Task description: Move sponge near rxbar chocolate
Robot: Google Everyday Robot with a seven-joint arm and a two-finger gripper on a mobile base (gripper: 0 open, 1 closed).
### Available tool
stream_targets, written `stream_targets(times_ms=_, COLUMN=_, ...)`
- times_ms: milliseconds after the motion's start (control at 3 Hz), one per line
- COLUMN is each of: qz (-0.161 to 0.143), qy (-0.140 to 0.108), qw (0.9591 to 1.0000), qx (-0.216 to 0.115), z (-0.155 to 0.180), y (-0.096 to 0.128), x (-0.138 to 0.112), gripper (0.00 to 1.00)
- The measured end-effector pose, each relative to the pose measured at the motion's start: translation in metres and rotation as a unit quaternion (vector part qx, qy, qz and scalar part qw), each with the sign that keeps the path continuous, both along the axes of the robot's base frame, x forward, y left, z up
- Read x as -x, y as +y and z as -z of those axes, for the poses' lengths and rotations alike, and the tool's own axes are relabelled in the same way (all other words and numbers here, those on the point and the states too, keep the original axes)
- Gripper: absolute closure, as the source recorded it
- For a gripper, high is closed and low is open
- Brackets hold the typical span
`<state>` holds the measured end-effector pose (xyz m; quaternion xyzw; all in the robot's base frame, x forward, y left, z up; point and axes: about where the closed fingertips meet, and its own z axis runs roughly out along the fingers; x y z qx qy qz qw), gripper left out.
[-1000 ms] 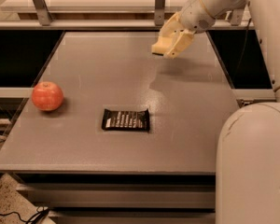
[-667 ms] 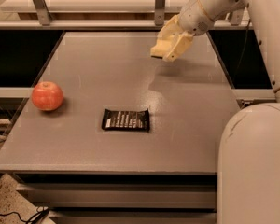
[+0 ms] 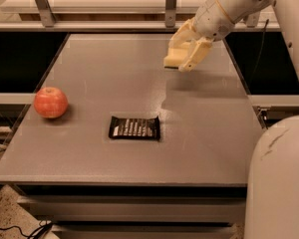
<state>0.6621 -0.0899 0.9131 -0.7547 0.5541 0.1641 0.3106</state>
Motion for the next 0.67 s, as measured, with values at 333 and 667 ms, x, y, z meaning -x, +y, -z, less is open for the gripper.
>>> stream_targets(times_ms=333, qz=-0.024, qy=0.008, qw=0.9993, qx=0.027, z=-0.002, y=0.002, x=0.022, gripper=1.0)
stream_targets(times_ms=667, qz=-0.045, qy=0.018, qw=0.9976, qx=0.048, z=-0.001, y=0.007, x=0.043, gripper=1.0)
